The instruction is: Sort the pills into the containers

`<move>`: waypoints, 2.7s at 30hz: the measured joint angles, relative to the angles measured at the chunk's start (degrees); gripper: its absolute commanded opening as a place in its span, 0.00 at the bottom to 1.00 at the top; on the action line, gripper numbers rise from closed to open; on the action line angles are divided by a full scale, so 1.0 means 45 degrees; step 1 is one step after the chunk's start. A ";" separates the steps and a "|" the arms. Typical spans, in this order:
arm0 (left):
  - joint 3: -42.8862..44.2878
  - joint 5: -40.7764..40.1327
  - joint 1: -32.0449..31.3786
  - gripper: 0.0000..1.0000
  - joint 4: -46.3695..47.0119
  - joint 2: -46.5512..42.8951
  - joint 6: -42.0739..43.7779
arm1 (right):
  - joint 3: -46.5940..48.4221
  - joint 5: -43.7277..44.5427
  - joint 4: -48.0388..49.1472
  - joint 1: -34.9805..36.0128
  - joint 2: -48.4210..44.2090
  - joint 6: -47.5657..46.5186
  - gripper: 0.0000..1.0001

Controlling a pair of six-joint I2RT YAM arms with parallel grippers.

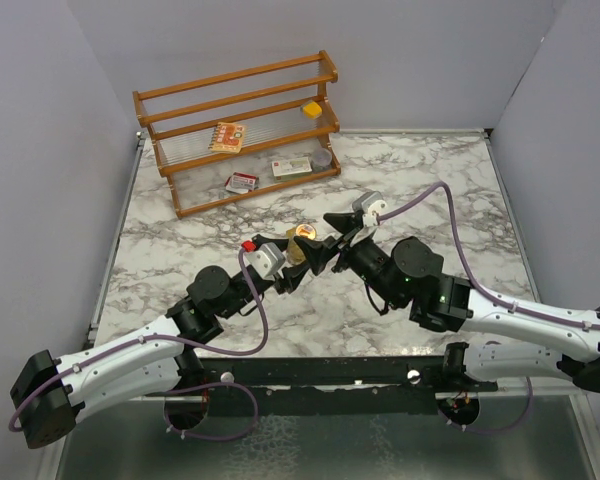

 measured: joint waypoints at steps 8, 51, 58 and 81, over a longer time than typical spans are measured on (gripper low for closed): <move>0.0000 0.0005 0.0000 0.00 0.0078 0.0000 -0.0015 | -0.0126 -0.0005 -0.0010 0.0005 0.0078 0.0199 0.72; 0.0146 0.1875 0.0015 0.00 0.0146 0.0136 -0.0782 | -0.0481 -0.0670 -0.1025 0.0087 -0.0685 0.0287 0.01; 0.0593 0.4682 0.0053 0.00 0.0112 0.0175 -0.1394 | -0.1229 -0.2254 -0.1438 0.0175 -0.2594 0.0398 0.01; 0.1477 1.0550 0.0185 0.00 0.0102 0.0636 -0.2574 | -0.1651 -0.7135 -0.2239 0.0233 -0.4585 -0.0427 0.01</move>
